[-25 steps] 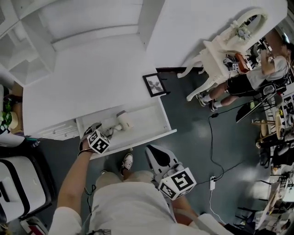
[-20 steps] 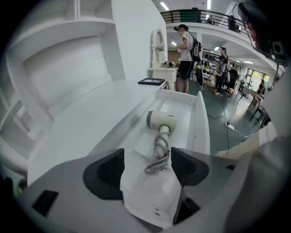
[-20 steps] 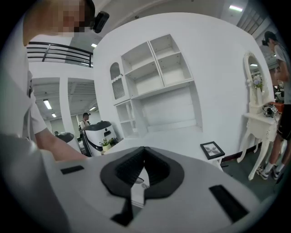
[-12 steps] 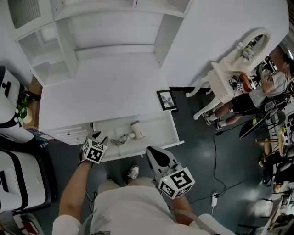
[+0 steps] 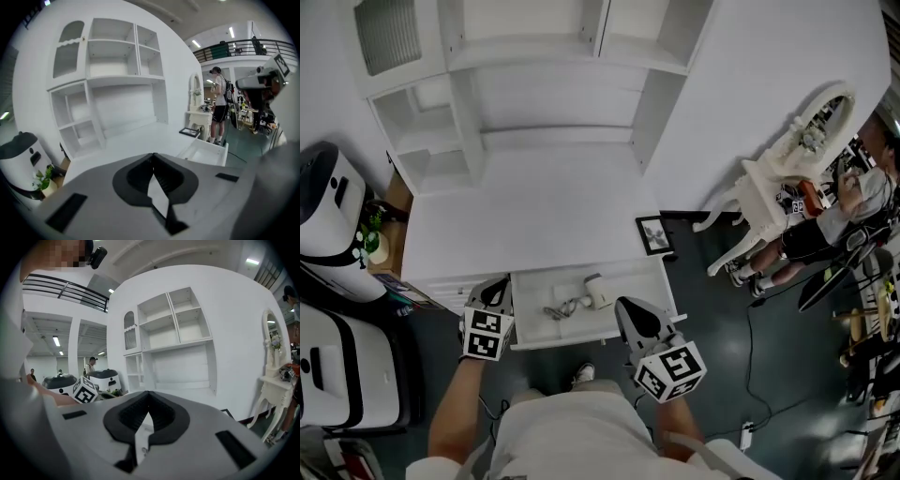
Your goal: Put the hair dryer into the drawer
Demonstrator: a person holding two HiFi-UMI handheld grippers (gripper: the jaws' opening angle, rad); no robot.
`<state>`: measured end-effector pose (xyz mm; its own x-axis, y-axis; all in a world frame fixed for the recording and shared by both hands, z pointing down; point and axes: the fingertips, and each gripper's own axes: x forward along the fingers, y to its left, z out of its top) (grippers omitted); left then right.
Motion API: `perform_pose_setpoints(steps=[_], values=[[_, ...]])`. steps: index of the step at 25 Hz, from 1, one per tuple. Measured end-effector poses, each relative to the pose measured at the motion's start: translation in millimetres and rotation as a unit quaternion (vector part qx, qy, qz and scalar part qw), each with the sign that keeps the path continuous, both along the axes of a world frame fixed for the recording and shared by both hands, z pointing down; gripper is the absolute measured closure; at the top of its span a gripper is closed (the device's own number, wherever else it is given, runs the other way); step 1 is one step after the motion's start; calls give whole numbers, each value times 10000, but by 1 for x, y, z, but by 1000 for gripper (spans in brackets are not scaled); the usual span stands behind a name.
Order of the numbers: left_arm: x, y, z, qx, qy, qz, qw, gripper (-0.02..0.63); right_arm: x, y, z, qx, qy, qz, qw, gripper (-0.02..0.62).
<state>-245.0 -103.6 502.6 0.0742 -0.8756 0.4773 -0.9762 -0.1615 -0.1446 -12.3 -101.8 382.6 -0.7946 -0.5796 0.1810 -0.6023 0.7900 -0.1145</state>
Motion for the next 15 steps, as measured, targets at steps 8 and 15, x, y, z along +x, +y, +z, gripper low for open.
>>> perform_pose_setpoints(steps=[8,15], values=[[-44,32,-103,1338,-52,-691,9886,589,-6,-18,-20,179,-122,-49,9998,588],[-62,76,-157,2145,-229,-1039,9709,589,-20,-25,-41,324,-280,-134,9990,588]])
